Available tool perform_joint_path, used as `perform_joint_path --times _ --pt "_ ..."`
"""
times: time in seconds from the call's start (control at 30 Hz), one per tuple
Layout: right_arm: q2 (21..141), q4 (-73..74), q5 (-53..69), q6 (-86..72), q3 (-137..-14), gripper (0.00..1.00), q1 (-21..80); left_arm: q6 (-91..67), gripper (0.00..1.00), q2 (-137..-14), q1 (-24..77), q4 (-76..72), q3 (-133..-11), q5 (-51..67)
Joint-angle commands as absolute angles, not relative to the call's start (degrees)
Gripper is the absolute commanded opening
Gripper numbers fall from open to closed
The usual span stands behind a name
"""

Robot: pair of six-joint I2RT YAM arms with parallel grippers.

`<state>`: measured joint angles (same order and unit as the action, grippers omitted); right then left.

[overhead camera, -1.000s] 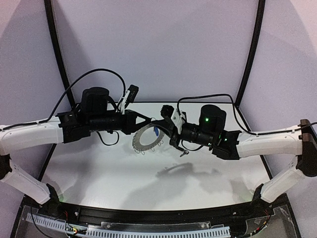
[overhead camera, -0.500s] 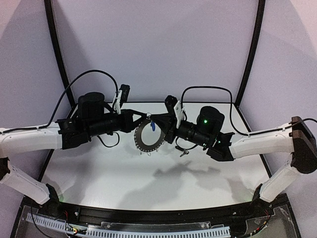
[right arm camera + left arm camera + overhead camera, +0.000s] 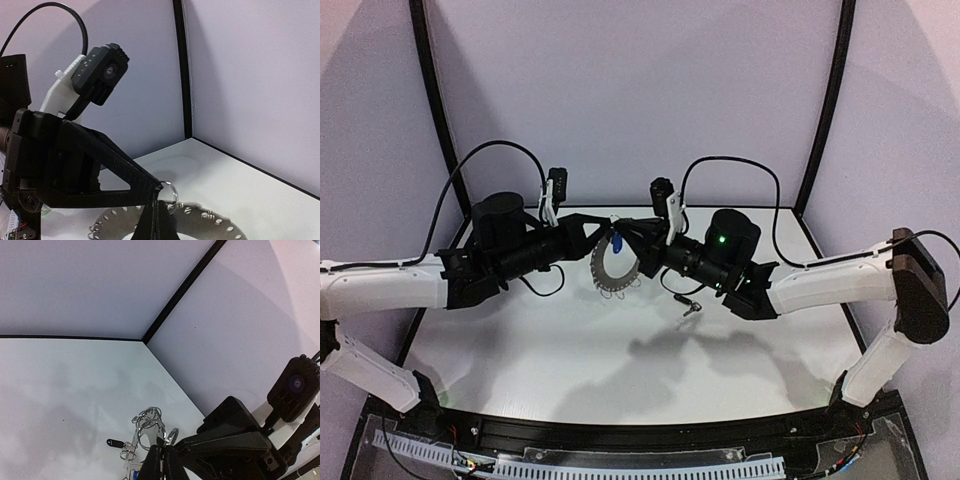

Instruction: Put the keys on the keyring

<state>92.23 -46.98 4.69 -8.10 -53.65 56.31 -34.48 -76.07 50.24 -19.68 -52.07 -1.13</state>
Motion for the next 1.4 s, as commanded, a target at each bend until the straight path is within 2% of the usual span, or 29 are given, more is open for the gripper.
perform_joint_path --times 0.0,0.03,0.1,0.37,0.47,0.57,0.67,0.77,0.93,1.03,1.17,1.37 --pt "90.88 -46.57 5.1 -6.86 -55.66 0.0 57.21 -32.77 0.1 -74.5 49.71 -19.04 -51.99 -1.87" --pt "88.92 -42.65 3.79 -4.62 -56.19 0.0 57.2 -32.63 0.18 -73.51 49.74 -17.99 -50.73 -3.28" --pt "87.6 -38.11 3.63 -2.07 -57.44 0.0 57.14 -33.26 0.25 -71.27 49.7 -18.15 -47.63 -6.12" --pt "83.71 -20.22 13.71 5.46 -62.32 0.0 55.95 -31.29 0.41 -63.18 49.63 -16.67 -41.68 -8.69" --pt "82.88 -14.2 17.65 7.66 -63.99 0.0 55.65 -29.39 0.48 -61.42 49.66 -15.6 -42.25 -6.05" --pt "81.76 -10.36 21.8 10.19 -64.52 0.0 55.41 -27.3 0.59 -61.21 49.63 -13.19 -43.66 -2.02" --pt "80.36 -7.43 24.58 12.17 -64.72 0.0 55.24 -21.21 0.65 -62.24 49.66 -11.0 -45.49 7.43" --pt "79.35 -4.53 27.22 13.25 -65.44 0.0 55.12 -10.73 0.66 -63.79 49.66 -9.31 -45.57 22.37" --pt "78.28 -0.36 34.74 15.16 -66.61 0.0 55.02 -1.75 0.65 -66.56 49.66 -3.05 -48.96 28.28" --pt "77.99 2.72 36.57 16.49 -67.2 0.0 55.02 0.9 0.63 -68.13 49.66 -0.85 -51.38 29.66" --pt "77.48 4.23 37.94 17.32 -67.29 0.0 55.02 5.47 0.62 -71.23 49.64 4.08 -55.64 37.09" --pt "76.68 5.0 40.03 18.02 -66.91 0.0 55.02 9.63 0.54 -78.17 49.66 12.51 -63.41 43.18"
